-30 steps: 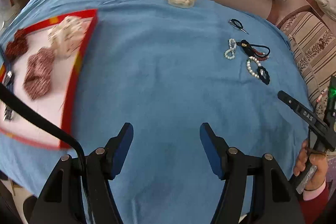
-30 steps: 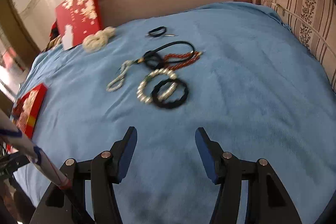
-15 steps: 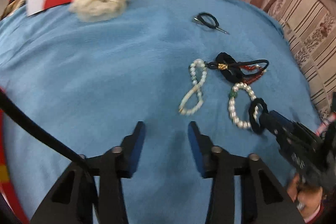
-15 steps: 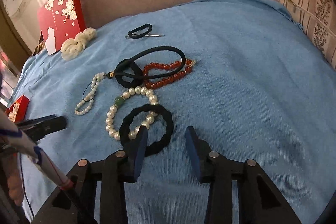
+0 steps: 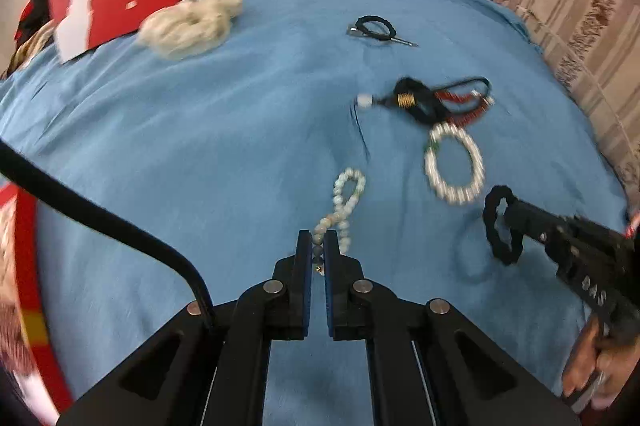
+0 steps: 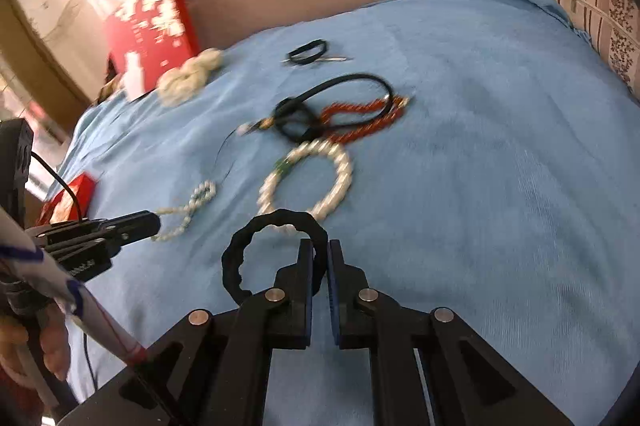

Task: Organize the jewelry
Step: 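Grasp the white pearl strand with the left tool while the right tool grasps the black hair tie, then carry the pearl strand and black hair tie into the tray and open both tools, then withdraw both tools from the tray toward the remaining loose jewelry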

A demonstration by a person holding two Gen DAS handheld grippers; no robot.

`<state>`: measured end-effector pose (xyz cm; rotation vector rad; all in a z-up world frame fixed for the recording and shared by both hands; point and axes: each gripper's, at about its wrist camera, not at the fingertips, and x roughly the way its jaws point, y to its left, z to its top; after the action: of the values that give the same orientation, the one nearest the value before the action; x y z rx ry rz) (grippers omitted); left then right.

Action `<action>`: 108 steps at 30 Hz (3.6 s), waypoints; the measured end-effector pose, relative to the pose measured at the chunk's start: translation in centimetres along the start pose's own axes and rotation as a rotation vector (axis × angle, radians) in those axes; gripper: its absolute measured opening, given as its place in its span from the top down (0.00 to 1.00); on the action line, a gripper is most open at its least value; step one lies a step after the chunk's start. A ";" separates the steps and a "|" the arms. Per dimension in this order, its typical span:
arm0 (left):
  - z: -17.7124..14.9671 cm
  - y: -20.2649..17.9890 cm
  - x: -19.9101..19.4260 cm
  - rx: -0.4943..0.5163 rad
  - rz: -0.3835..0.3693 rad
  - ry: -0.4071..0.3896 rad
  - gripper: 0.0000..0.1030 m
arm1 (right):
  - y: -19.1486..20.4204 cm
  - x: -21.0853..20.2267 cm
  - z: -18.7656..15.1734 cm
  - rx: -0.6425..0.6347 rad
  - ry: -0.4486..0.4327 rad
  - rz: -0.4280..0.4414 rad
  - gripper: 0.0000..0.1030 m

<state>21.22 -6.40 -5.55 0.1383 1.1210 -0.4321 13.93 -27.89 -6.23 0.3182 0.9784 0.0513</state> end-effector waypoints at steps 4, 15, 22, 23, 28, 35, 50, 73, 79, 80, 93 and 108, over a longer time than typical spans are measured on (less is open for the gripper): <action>-4.3 1.9 -3.9 -0.036 -0.025 -0.024 0.95 | 1.8 -2.3 -2.7 -0.028 0.011 0.026 0.93; -12.8 10.8 -16.9 -0.172 0.047 -0.184 0.95 | 11.3 -4.9 -5.2 -0.198 0.007 0.107 0.93; -15.2 19.0 -20.5 -0.287 0.136 -0.220 0.95 | 20.8 -4.1 -5.5 -0.339 0.013 0.198 0.93; -15.4 20.0 -20.4 -0.301 0.148 -0.215 0.95 | 22.2 -3.9 -5.6 -0.360 0.015 0.206 0.93; -16.8 25.4 -18.0 -0.363 0.183 -0.156 0.95 | 28.4 -2.3 -6.3 -0.454 0.041 0.229 0.93; -18.1 30.1 -15.7 -0.449 0.186 -0.129 0.95 | 34.0 0.9 -6.6 -0.515 0.100 0.252 0.93; -19.9 32.3 -16.4 -0.533 0.154 -0.155 0.94 | 41.1 7.0 -9.4 -0.650 0.199 0.215 0.92; -17.4 17.0 -18.0 -0.398 0.126 -0.195 0.48 | 16.4 -0.7 -7.5 -0.303 0.082 -0.037 0.64; -16.0 12.2 -13.9 -0.371 0.046 -0.126 0.48 | 5.9 -1.7 -3.0 -0.105 0.030 -0.139 0.64; -15.9 11.4 -13.2 -0.368 0.041 -0.118 0.48 | 4.9 -1.7 -2.2 -0.083 0.019 -0.145 0.64; -15.6 9.2 -8.5 -0.370 0.002 -0.045 0.48 | 2.8 5.0 8.1 0.055 -0.003 -0.042 0.50; -17.0 10.9 -9.4 -0.424 0.013 -0.067 0.48 | 7.9 4.6 6.7 0.091 0.090 0.234 0.95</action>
<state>7.93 11.46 -5.68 -0.2392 1.1215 -0.1783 22.80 -21.13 -4.27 0.5169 1.0311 0.2366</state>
